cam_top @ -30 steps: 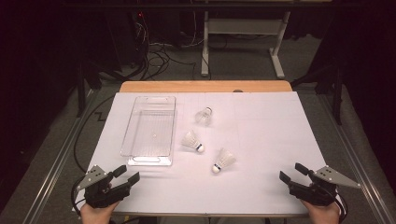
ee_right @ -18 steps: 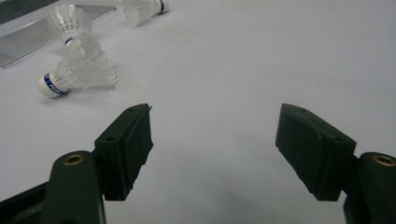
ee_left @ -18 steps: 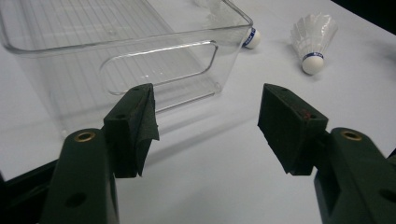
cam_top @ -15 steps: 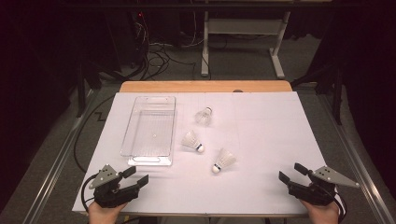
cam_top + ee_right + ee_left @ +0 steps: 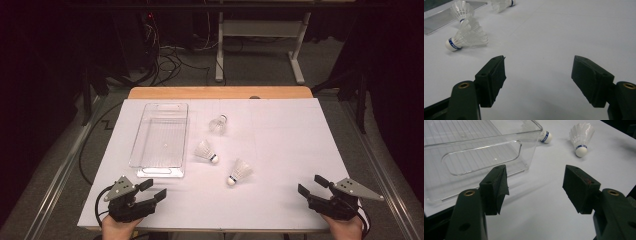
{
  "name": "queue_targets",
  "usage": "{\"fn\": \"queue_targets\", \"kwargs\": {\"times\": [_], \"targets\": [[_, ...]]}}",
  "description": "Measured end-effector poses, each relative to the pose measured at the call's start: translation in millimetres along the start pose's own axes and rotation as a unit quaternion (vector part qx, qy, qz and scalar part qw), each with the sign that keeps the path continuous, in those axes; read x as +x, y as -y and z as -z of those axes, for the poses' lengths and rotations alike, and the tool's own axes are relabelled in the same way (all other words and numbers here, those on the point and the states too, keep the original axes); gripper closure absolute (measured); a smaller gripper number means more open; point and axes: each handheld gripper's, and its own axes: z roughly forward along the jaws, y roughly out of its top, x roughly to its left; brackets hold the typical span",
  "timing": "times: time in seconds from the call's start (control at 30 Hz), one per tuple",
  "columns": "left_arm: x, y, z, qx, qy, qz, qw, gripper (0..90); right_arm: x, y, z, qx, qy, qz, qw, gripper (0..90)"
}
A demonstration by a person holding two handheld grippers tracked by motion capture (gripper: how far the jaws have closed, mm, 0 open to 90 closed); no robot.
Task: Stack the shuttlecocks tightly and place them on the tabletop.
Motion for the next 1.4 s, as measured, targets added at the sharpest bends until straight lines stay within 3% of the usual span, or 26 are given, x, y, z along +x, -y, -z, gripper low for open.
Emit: {"fn": "queue_targets", "kwargs": {"times": [0.17, 0.33, 1.4], "targets": [[-5.3, -1.3, -3.6, 0.003, 0.004, -0.005, 1.0, 36.9, 1.4, -0.1, -0.9, 0.002, -0.003, 0.003, 1.0, 28.0], [-14.8, -2.7, -9.3, 0.013, 0.002, -0.023, 0.9997, 36.8, 1.6, -0.1, -1.2, 0.003, -0.005, 0.005, 1.0, 28.0], [-44.0, -7.2, -38.0, 0.034, 0.046, -0.045, 0.9973, 37.2, 2.6, -0.2, -0.8, 0.002, -0.008, 0.005, 1.0, 28.3]]}}
